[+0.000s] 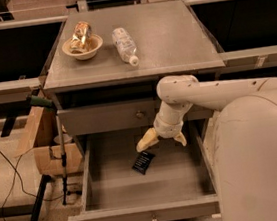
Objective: Pick rxbar blueberry from middle drawer and place on counter
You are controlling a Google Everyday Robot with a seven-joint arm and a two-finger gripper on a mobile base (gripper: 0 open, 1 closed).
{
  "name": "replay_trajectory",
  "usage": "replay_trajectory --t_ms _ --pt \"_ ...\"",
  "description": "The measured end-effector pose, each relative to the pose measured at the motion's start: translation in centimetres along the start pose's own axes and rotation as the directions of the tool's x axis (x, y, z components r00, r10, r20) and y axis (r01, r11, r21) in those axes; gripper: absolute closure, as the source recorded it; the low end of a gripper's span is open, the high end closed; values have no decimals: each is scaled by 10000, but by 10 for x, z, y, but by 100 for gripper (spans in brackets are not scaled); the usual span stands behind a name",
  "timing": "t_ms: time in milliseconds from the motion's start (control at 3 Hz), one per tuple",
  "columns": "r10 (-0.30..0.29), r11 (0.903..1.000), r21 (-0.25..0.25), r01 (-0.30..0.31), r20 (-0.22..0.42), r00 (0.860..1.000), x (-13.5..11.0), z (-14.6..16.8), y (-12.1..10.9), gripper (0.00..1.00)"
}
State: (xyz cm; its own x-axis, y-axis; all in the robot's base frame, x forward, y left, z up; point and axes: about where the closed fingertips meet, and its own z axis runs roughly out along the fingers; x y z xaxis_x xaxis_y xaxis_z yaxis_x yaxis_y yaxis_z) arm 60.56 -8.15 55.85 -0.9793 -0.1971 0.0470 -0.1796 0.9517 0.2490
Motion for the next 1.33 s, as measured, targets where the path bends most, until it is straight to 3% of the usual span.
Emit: replay_trajectory --t_ms 667,1333 --pt "189 9998 24 -189 152 9997 -2 2 0 0" --pt "356 9993 -165 -337 1263 9914 -31 33 13 0"
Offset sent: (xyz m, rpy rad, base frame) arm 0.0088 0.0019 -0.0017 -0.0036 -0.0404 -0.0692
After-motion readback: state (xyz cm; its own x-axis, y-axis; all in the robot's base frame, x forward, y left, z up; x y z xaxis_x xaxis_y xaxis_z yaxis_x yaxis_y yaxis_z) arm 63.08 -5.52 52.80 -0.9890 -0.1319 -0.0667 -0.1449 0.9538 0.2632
